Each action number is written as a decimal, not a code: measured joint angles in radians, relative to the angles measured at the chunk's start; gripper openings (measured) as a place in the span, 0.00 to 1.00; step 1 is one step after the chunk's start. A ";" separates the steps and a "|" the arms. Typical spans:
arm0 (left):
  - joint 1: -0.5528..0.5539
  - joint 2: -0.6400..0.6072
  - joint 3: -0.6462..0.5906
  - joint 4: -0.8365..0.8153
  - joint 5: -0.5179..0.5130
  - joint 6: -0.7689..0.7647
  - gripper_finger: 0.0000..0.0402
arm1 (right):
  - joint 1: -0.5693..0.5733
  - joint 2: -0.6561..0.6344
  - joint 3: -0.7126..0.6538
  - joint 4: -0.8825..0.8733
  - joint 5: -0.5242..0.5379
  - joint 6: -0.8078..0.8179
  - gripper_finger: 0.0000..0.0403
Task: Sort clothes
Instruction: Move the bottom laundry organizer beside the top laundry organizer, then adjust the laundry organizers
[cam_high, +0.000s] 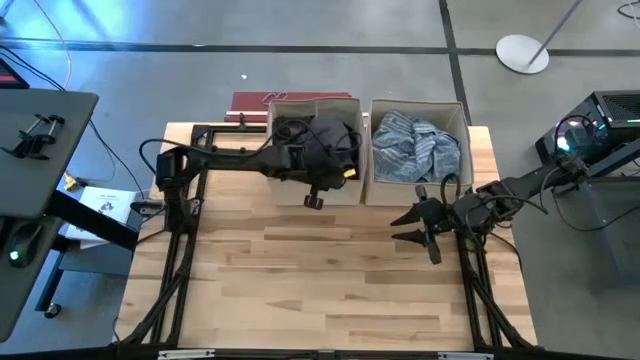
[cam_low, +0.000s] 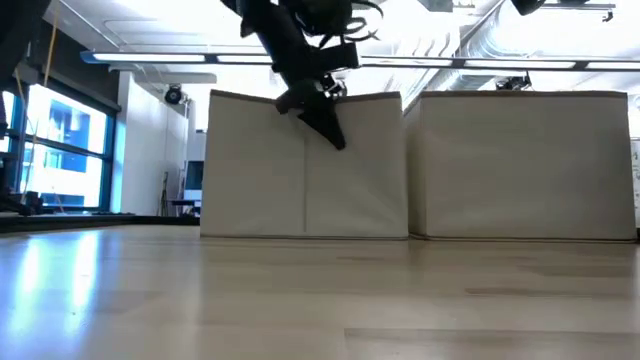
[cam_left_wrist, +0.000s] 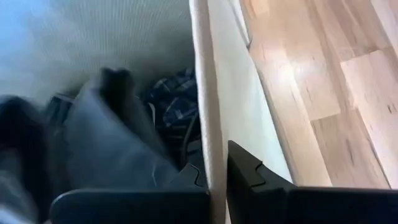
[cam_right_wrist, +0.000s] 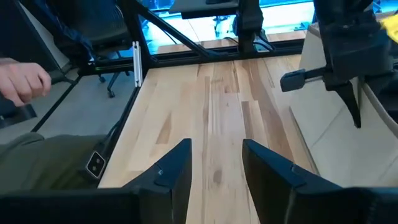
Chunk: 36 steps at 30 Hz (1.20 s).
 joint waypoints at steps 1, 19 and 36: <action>0.008 0.008 0.000 0.006 0.001 0.009 0.00 | 0.000 0.001 0.000 -0.006 0.000 0.005 0.32; 0.014 -0.110 -0.010 -0.050 0.030 -0.174 0.27 | -0.092 0.005 0.000 -0.082 0.165 0.024 0.33; 0.008 -0.123 -0.006 -0.217 -0.061 -0.337 0.17 | -0.510 0.225 0.000 -0.206 0.116 -0.337 0.35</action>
